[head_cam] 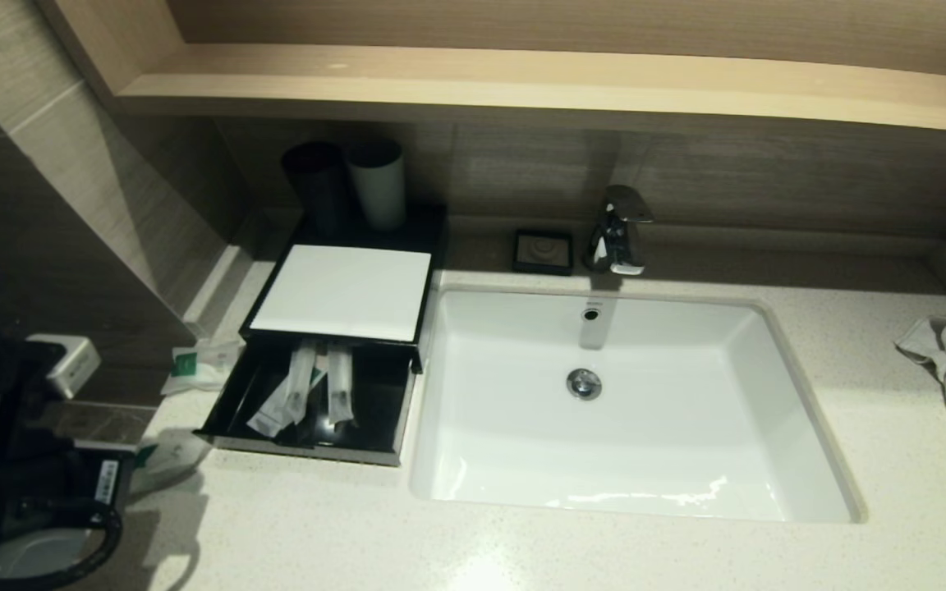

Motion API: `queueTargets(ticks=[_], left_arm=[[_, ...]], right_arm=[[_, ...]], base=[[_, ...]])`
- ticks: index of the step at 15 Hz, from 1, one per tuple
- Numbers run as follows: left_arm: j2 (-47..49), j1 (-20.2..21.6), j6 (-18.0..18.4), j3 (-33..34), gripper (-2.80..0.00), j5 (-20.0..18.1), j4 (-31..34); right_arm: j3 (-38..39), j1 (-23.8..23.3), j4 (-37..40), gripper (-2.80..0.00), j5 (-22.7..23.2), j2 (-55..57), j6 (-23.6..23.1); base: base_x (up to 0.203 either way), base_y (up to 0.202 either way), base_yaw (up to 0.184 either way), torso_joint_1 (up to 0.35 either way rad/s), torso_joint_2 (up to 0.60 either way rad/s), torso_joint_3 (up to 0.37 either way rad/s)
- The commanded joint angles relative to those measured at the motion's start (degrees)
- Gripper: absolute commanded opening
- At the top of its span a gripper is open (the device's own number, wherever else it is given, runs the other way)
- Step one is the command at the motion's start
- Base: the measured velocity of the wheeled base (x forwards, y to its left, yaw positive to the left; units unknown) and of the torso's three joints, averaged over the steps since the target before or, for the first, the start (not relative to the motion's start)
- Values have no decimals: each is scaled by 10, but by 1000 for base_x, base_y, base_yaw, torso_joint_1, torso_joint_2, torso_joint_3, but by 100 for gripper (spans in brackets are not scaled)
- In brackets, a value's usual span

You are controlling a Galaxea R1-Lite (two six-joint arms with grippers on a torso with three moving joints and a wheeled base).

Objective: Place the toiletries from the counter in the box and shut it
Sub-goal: Pick up the bathroom toiletry

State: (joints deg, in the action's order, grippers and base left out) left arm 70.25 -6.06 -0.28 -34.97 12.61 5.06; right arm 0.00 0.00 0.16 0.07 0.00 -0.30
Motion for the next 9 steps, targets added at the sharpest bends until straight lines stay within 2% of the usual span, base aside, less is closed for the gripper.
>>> queueTargets(ticks=[1, 9], left_arm=[[3, 0, -2, 2, -280, -7, 0], [50, 21, -33, -1, -280, -20, -5]], right_arm=[[0, 0, 0, -280, 0, 0, 0], [0, 0, 0, -280, 0, 0, 0]], base=[[0, 0, 0, 0, 0, 0], [0, 0, 0, 0, 0, 0]])
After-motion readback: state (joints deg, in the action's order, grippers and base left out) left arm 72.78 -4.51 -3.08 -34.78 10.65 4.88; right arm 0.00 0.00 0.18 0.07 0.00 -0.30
